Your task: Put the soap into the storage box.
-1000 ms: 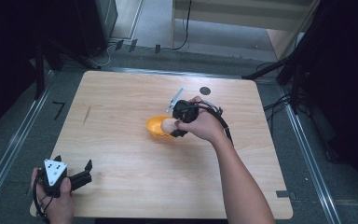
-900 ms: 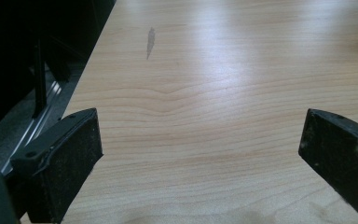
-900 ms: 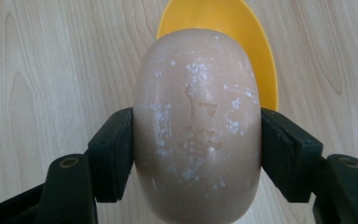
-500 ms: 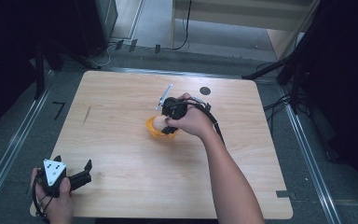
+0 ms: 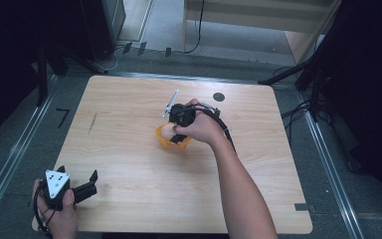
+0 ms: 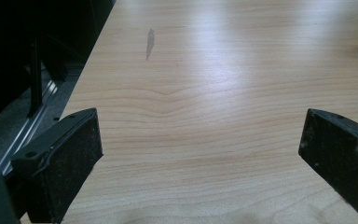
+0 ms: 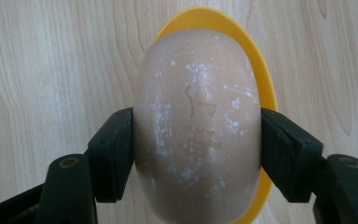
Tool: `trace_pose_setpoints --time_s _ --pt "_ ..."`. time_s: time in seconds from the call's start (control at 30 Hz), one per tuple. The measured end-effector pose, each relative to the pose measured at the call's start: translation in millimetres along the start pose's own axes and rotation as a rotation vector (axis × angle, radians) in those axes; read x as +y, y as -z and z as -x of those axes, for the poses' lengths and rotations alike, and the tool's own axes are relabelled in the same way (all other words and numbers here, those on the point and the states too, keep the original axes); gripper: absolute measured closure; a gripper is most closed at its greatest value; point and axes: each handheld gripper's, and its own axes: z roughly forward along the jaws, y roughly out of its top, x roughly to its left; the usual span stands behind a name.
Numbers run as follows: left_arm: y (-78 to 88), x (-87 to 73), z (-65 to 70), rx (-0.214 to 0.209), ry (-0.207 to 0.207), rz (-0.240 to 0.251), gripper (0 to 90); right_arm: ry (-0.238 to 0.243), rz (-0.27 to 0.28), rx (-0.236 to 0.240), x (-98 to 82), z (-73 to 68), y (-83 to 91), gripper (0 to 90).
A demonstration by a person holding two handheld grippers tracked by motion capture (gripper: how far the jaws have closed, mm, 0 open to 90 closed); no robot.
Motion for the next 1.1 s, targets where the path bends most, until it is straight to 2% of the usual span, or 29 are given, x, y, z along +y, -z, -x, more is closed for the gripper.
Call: trace_pose_setpoints --time_s 0.53,0.63,0.7,0.9,1.1 --pt "0.1 -0.1 -0.2 0.0 -0.003 0.002 0.0 0.004 -0.012 -0.006 -2.9 2.2 -5.7 33.3" --pt "0.1 0.0 -0.2 0.0 -0.002 0.001 0.0 -0.018 0.021 0.005 -3.3 2.5 -3.9 29.5" --pt "0.1 0.0 -0.3 0.0 -0.002 0.002 0.0 -0.026 0.042 -0.013 -3.4 3.3 0.0 30.4" --pt "0.0 0.0 -0.3 0.0 -0.001 0.002 0.0 -0.031 0.043 -0.022 -6.4 2.6 6.1 30.9" --pt "0.0 0.0 -0.2 0.001 -0.003 0.0 0.0 -0.037 0.073 -0.033 -12.0 2.4 11.0 30.9"
